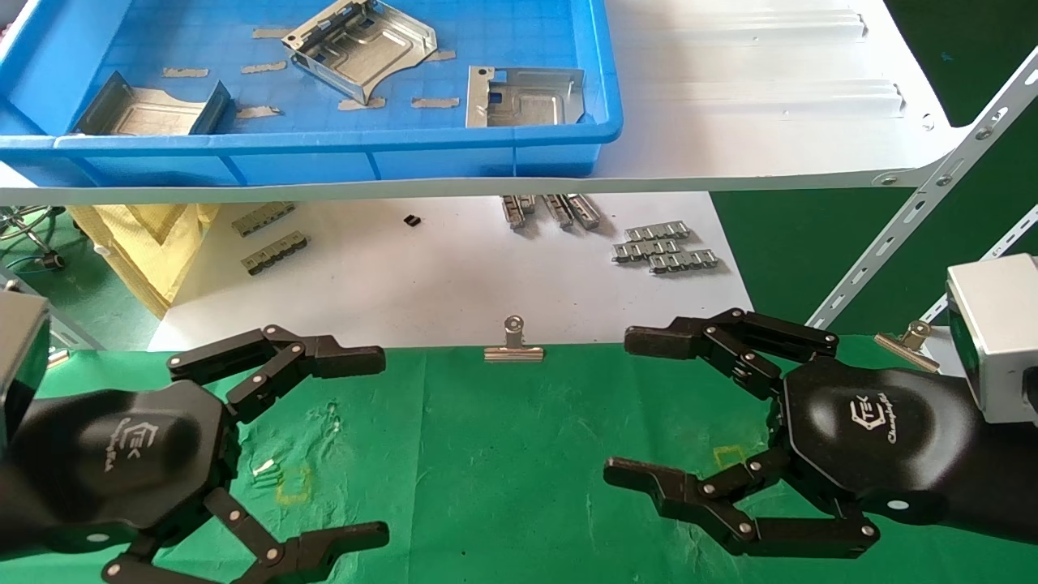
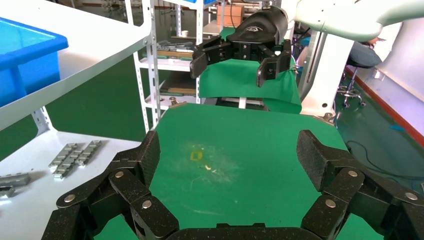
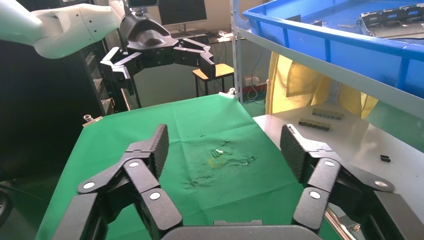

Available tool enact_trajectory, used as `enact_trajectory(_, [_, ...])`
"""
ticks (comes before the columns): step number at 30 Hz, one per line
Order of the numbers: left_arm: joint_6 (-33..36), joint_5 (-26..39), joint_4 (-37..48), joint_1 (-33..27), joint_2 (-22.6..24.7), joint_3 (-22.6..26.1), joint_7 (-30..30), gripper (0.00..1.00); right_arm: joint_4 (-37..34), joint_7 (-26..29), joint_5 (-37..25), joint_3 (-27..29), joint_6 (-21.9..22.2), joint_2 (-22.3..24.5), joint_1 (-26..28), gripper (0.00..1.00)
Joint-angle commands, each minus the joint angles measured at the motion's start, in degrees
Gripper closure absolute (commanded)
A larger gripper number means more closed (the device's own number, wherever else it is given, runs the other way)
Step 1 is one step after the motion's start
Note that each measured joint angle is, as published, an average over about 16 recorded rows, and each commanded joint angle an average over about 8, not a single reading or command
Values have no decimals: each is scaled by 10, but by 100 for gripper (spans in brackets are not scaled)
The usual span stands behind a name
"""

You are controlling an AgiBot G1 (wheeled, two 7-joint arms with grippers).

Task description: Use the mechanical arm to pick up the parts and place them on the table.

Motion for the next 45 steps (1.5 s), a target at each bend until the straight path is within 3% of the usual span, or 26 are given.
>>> enact_trajectory(1, [0,0,0,0,0,0,0,0,0,0,0,0,0,0,0,100])
enact_trajectory(20, [-1,0,-1,-1,0,-1,0,0,0,0,0,0,0,0,0,100])
enact_trajectory(25, [-14,12,3,-28,3,-1,-5,0,0,0,0,0,0,0,0,100])
enact_trajectory(32, [-51,88,87,-169,51,22,-21,0,0,0,0,0,0,0,0,100])
enact_trajectory(39, [-91,199,299,-358,150,72,2,0,0,0,0,0,0,0,0,100])
enact_trajectory(45, [-193,274,472,-462,232,99,40,0,0,0,0,0,0,0,0,100])
